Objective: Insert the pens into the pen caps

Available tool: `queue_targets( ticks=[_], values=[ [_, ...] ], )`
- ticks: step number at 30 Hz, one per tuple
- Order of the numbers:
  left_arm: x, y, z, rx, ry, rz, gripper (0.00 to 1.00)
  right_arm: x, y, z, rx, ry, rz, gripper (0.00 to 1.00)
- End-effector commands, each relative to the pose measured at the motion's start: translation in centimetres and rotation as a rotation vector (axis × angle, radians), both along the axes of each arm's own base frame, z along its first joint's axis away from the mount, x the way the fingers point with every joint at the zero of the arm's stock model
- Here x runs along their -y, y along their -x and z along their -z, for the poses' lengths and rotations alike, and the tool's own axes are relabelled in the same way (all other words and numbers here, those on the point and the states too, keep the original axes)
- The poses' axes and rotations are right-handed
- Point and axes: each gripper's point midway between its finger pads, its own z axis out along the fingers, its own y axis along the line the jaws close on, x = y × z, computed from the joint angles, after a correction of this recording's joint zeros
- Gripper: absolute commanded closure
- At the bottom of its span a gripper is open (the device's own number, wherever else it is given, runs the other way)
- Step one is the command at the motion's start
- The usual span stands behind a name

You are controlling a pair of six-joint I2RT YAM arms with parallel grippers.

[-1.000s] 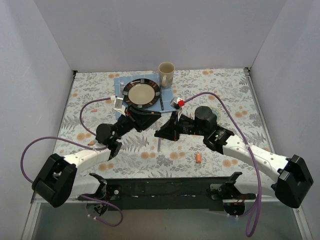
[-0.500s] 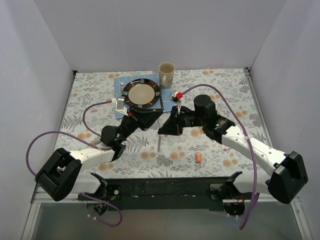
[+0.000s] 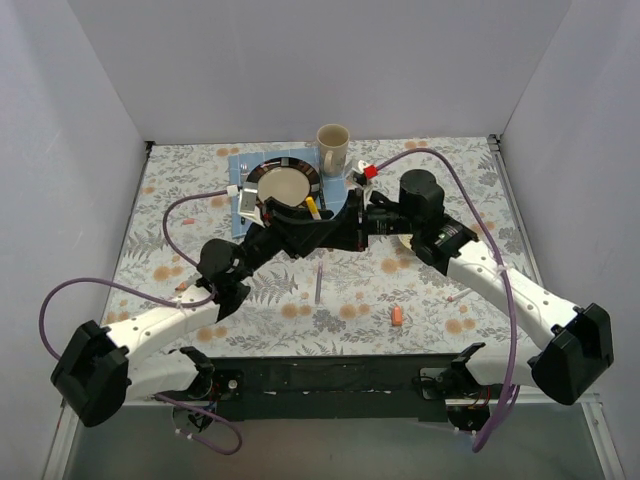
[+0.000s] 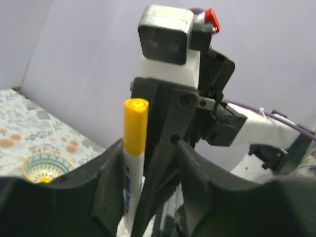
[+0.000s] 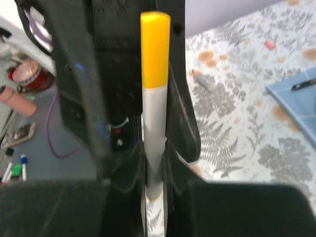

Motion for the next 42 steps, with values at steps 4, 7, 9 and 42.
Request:
queue_targets(
  ticks=[4, 7, 9, 42],
  values=[
    [3.3, 6.6, -2.5, 0.164, -0.3, 0.231, 0.31, -0.1, -0.9, -6.8, 0.306, -0.283, 0.136, 0.99],
    [3.6, 6.3, -2.2, 0.162, -0.35, 0.232, 0.26, 0.2, -0.3, -5.7, 0.273, -0.272, 0.128, 0.99],
    [3.4, 6.3, -2.3, 0.166, -0.361, 0.225, 0.25, 0.3, 0.1, -5.2, 0.258, -0.271, 0.127, 0.99],
    [-1.5, -2.1, -1.7, -0.05, -0.561, -0.285, 0.24, 1.9, 0.5, 6.7, -0.201, -0.05, 0.274, 0.99]
  ],
)
